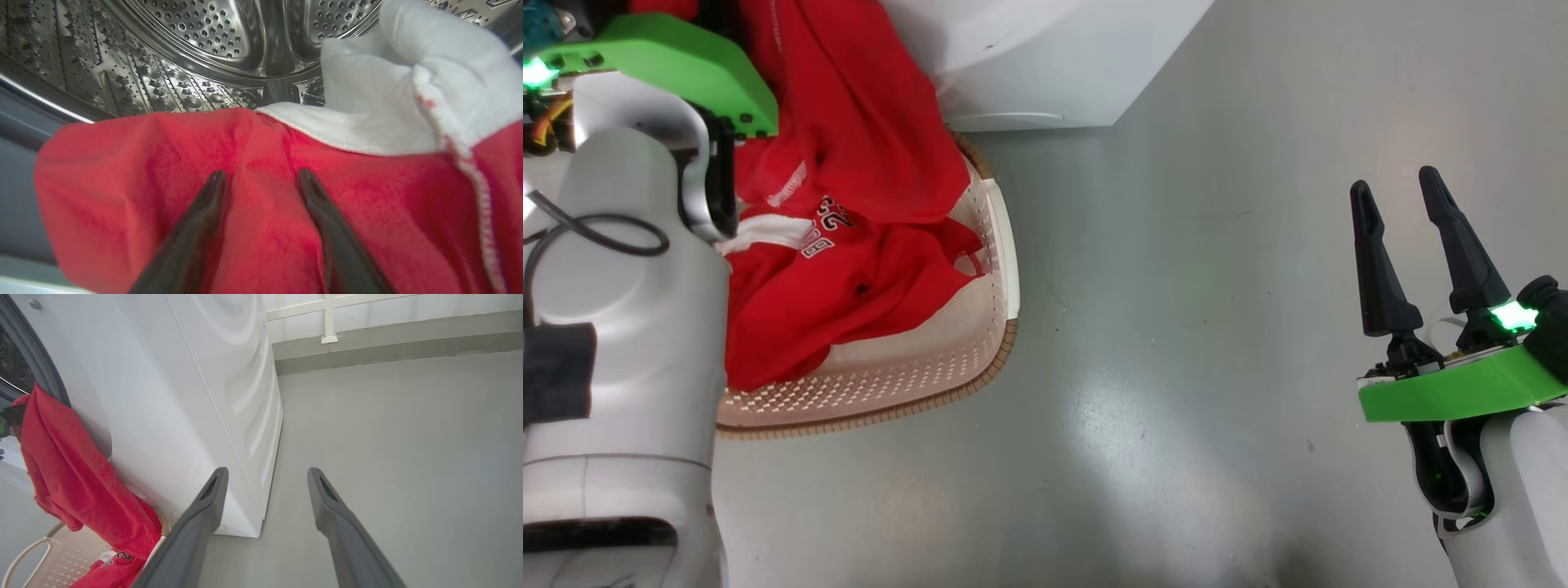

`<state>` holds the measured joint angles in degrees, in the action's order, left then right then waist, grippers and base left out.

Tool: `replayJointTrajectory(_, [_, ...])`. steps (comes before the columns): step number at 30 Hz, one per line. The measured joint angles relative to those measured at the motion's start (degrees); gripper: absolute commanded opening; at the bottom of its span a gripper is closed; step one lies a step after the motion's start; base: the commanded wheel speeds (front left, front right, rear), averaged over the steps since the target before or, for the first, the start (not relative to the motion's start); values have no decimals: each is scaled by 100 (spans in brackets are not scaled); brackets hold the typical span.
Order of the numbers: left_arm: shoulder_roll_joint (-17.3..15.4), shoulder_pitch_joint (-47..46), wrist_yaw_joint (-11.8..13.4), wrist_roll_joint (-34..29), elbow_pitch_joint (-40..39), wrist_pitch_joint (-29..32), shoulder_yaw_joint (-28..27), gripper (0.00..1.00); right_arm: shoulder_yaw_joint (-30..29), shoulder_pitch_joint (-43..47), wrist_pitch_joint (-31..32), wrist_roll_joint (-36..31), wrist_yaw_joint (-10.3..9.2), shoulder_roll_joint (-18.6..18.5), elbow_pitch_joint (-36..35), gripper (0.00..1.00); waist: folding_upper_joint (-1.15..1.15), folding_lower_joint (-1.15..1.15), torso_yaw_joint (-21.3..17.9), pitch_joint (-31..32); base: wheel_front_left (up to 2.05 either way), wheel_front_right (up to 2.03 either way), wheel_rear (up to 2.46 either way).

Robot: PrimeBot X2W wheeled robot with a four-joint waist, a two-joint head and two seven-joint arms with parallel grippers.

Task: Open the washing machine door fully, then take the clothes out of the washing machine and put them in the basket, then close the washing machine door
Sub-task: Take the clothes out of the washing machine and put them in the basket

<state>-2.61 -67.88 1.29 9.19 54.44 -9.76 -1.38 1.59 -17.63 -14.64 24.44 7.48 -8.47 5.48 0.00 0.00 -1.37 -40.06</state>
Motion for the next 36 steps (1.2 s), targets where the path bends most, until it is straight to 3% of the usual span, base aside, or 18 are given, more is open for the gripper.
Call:
replayJointTrajectory(2, [-2,-58,-40,0,153,-45,18,59,0,0,0,0,0,0,-1,100,0,0,3,10,0,0,0])
replayJointTrajectory(6, [1,-122,-113,22,408,-187,73,0,1,0,0,0,0,0,-1,100,0,0,4,34,0,0,0])
replayJointTrajectory(15, [10,-13,-191,58,492,-460,191,0,-33,2,0,-33,0,0,-1,100,0,0,45,133,0,0,0])
replayJointTrajectory(28, [103,1657,-241,281,-947,-545,366,0,-73,123,0,-33,0,-1,-15,100,0,0,181,224,0,0,0])
replayJointTrajectory(36, [155,2467,-171,970,-946,-511,902,0,-53,118,0,-33,0,-4,-21,100,0,0,197,178,0,0,0])
